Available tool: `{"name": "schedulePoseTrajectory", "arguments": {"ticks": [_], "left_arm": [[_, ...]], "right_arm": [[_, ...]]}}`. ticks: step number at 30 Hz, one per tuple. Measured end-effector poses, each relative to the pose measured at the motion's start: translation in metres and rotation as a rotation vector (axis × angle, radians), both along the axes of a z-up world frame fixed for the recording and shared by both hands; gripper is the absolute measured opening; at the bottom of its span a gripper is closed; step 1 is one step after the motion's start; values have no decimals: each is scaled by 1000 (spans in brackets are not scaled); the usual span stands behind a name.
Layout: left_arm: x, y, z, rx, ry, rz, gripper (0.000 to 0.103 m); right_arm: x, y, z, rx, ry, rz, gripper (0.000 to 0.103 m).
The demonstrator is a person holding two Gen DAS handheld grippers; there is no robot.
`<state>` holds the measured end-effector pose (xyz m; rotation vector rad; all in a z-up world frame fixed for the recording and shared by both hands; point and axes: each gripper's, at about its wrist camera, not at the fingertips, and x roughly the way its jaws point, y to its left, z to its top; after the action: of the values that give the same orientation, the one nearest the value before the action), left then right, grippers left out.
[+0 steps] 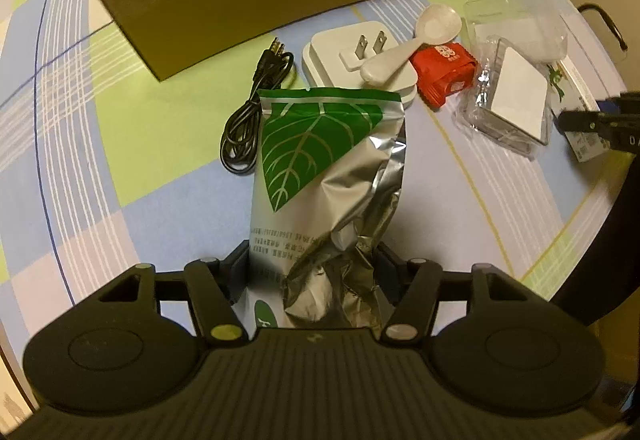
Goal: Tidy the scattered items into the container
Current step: 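Grasp the leaf-printed foil bag with the left tool while the right tool grasps the white barcode box, then carry the foil bag and barcode box over the cardboard box and release both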
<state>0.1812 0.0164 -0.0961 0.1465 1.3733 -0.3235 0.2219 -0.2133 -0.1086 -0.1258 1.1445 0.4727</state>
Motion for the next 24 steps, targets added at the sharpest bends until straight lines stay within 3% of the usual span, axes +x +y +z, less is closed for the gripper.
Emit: {"name": "schedulePoseTrajectory", "arguments": {"ticks": [24], "left_arm": [[-35, 7, 56, -86, -94, 64, 58]], "right_arm": [[-40, -28, 55, 73, -70, -86, 28]]}}
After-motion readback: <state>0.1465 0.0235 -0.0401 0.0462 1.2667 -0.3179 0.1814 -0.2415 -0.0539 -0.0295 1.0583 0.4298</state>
